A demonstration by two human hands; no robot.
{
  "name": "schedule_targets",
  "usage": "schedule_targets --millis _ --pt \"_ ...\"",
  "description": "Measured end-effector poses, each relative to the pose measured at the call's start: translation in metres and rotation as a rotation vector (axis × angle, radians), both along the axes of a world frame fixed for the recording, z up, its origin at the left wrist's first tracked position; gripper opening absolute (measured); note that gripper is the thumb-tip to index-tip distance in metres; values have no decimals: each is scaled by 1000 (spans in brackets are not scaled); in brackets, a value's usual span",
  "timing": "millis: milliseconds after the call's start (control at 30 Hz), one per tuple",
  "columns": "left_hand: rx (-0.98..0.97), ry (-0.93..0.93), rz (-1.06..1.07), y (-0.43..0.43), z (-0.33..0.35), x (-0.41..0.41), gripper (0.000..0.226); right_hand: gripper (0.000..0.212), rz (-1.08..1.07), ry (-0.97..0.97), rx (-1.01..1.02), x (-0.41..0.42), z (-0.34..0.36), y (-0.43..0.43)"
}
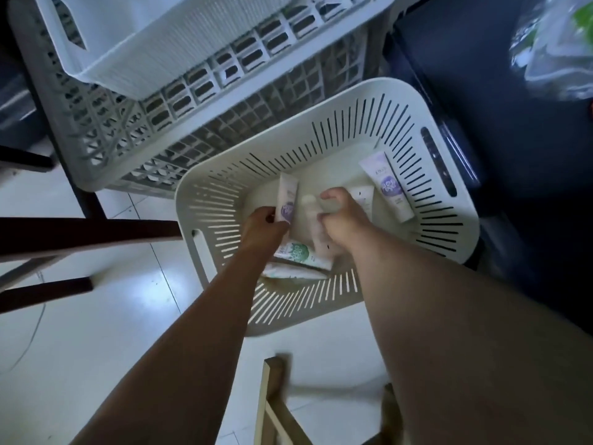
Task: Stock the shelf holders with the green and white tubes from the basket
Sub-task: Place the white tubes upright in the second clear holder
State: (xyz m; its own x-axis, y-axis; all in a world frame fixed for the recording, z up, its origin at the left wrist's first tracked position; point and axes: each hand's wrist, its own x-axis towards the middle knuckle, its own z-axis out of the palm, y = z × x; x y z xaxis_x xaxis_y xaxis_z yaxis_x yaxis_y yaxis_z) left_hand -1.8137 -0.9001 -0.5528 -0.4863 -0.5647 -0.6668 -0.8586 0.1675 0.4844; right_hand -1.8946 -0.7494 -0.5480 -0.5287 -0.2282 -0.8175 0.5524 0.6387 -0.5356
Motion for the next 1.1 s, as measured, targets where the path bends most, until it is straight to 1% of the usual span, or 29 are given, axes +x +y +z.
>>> schedule_targets --millis 67,133,200,267,300,367,400,433,500,600,633,700,800,867,967,1033,1100 --pt "28 19 -54 -2 4 0 26 40 -164 -94 -92 -8 3 -1" --pt "83 63 -39 0 12 -3 23 43 -327 -228 -178 -14 8 -3" --pt "120 104 -3 1 17 -6 19 45 -346 -306 -226 -16 9 -4" --pt "123 114 9 3 19 -8 20 47 -259 -287 -220 -14 4 -3" --pt "138 116 28 4 20 -8 22 43 -215 -257 -206 -13 1 -2" --pt "192 136 80 8 23 -8 29 23 -202 -191 -198 -11 1 0" --pt "216 148 99 12 24 -8 33 16 -232 -161 -191 -11 -1 1" --pt "233 161 113 15 25 -8 37 15 -266 -143 -182 -12 -2 2" --pt "258 202 133 20 28 -7 40 17 -330 -139 -175 -14 -6 5" --pt "276 255 142 25 32 -9 37 15 -468 -238 -235 -17 -8 11" --pt "285 266 141 27 36 -11 37 17 -512 -270 -256 -18 -5 13" --pt "306 277 155 29 45 -14 37 21 -552 -270 -279 -21 3 15" --pt "334 300 180 33 64 -22 35 20 -592 -251 -327 -24 28 19" --pt "353 338 152 37 82 -29 27 20 -590 -247 -357 -23 53 24" --pt "397 441 85 47 114 -38 23 19 -602 -211 -423 -18 99 34" --pt "417 524 51 53 139 -44 22 26 -625 -160 -484 -16 131 43" --pt "439 589 16 60 166 -47 25 27 -632 -86 -536 -15 161 51"
